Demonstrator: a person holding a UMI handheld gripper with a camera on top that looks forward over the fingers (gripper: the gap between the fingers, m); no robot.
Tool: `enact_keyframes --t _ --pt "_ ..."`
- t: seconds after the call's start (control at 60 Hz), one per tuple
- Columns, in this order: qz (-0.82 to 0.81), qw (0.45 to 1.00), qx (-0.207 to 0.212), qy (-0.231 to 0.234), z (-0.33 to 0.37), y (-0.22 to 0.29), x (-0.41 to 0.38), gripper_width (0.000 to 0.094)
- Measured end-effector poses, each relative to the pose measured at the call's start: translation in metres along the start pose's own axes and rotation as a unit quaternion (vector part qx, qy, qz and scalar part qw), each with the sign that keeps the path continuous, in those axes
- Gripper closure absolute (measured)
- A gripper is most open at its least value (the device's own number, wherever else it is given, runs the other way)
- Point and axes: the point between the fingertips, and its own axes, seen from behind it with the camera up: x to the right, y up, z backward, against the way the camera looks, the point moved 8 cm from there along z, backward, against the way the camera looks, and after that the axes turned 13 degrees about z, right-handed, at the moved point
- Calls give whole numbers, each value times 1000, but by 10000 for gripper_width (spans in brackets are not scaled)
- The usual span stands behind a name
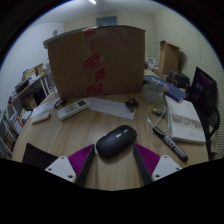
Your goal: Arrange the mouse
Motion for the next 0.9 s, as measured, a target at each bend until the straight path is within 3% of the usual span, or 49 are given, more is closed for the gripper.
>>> enact_keyframes --t 0.167,0.25,0.267,0.317,0.333,0.583,0.7,0.8,0.9 --pt "19 1000 12 -3 -29 21 4 126" --pt "32 999 31 3 -41 29 3 202" --pt "32 999 35 2 -43 31 3 181" --pt "29 999 42 -4 -47 32 6 337" --pt "27 999 43 -7 -48 32 6 431" --pt "-19 1000 3 -20 -35 40 9 599" --pt "-12 997 48 -60 20 82 16 597" --pt "-13 993 99 -68 74 124 -8 600" --pt "-5 990 131 -57 111 135 -59 600"
